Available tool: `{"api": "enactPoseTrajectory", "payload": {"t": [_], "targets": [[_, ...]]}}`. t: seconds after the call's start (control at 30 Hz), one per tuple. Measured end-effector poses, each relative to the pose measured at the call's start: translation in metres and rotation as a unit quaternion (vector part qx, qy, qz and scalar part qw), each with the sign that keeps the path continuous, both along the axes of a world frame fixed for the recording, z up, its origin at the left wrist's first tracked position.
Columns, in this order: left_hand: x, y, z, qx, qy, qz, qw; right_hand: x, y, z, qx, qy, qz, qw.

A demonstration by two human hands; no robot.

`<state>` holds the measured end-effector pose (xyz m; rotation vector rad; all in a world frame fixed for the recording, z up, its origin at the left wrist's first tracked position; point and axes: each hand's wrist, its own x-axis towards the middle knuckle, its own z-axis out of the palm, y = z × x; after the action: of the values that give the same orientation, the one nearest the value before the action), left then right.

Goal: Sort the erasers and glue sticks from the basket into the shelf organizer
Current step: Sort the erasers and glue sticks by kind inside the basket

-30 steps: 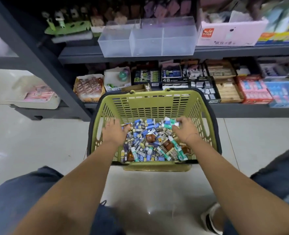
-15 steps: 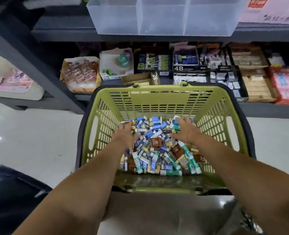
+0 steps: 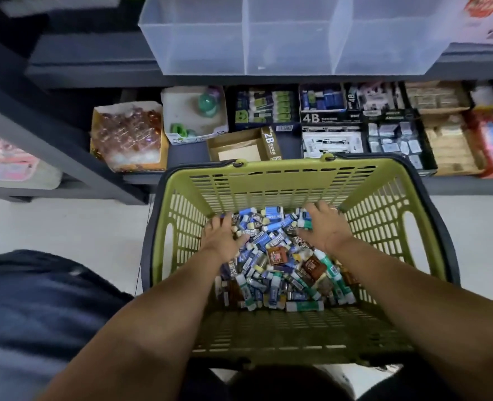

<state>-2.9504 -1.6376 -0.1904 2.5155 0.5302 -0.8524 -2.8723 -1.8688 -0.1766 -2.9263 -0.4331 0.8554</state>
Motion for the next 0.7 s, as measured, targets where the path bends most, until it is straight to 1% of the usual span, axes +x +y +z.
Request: {"api": "enactPoseTrajectory", "payload": {"t": [0.1,0.2,0.27,0.33,0.4,0.47,0.53,0.57,0.63,0.7], "targets": [[-0.003,0.0,-0.01,-0.026,-0.004,0.012,1.0,-0.004,0.016,-0.003,-0.006,-0.042,0.098,0.994],[-0.004,-0.004,-0.023,-0.023,-0.017,0.02,0.999,-0.008,0.034,-0.013,0.022,-0.017,0.154,0.988],[-0.002,-0.008,-0.026,-0.016,-0.035,0.028,0.999,-0.012,0.043,-0.02,0.031,0.007,0.15,0.988],[0.002,-0.013,-0.025,-0.039,-0.044,0.056,0.997,-0.016,0.05,-0.023,0.041,0.021,0.123,0.991],[0.007,-0.014,-0.026,-0.048,-0.05,0.08,0.994,-0.014,0.056,-0.024,0.05,0.01,0.112,0.992],[0.007,-0.012,-0.029,-0.02,-0.07,0.081,0.994,-0.008,0.058,-0.025,0.054,0.005,0.106,0.993],[0.003,-0.009,-0.035,0.008,-0.084,0.073,0.994,-0.008,0.056,-0.028,0.05,-0.003,0.124,0.991],[0.001,-0.009,-0.038,0.007,-0.085,0.07,0.994,-0.011,0.054,-0.031,0.05,-0.01,0.141,0.989],[-0.004,-0.01,-0.042,-0.003,-0.087,0.055,0.995,-0.018,0.052,-0.036,0.049,-0.017,0.175,0.983],[-0.01,-0.015,-0.043,-0.026,-0.09,0.049,0.994,-0.018,0.055,-0.038,0.05,-0.008,0.179,0.983]]}}
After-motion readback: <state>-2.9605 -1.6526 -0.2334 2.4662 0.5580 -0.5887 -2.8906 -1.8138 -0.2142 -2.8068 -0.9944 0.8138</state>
